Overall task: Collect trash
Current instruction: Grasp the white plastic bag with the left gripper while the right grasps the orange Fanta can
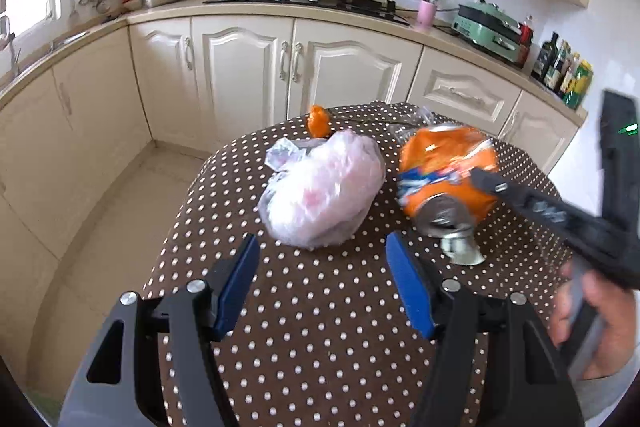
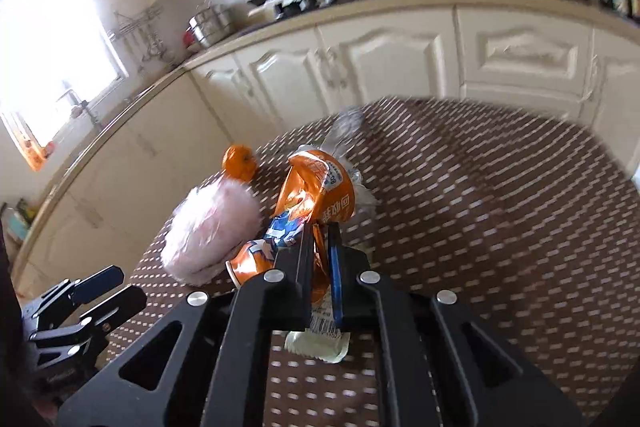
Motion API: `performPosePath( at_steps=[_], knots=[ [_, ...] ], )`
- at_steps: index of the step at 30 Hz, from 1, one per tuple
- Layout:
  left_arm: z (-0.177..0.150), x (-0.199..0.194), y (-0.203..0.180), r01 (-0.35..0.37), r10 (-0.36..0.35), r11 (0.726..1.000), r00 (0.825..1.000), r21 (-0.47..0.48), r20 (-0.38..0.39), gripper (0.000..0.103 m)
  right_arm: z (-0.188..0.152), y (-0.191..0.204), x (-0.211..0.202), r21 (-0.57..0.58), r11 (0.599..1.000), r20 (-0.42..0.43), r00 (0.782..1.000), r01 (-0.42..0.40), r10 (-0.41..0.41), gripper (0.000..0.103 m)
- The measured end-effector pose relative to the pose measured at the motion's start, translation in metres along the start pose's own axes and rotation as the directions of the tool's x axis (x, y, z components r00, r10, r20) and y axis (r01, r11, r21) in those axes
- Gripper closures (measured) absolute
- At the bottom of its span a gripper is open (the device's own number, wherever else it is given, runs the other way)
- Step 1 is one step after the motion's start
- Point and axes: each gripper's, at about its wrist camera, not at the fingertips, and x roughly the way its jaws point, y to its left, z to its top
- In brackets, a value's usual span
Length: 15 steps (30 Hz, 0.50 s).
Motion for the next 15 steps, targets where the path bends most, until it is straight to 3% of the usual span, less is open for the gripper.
performPosePath(
  at_steps=[5,13,15],
  knots=[
    [0.008,0.025,-0.013,-0.032,0.034,0.996,0.999,0.087,-0.018,0.039,-0.003,-0.012,-0.013,0.021,1.000,0.037,0.999,-0.011,0.010,0.097],
    [0.024,0.058,0.000,-0.051,0.053,0.997,0.998,0.056,-0.040,0.039,-0.003,-0.011,-0.007,0.020,0.999,0.036,0.998,-0.044,0.044,0.097],
    [0.028,0.065,0.005,-0.019,0.021,0.999,0.998,0.042,-0.052,0.039,0.000,-0.008,-0.006,0.015,0.999,0.040,0.998,-0.047,0.047,0.097]
  ],
)
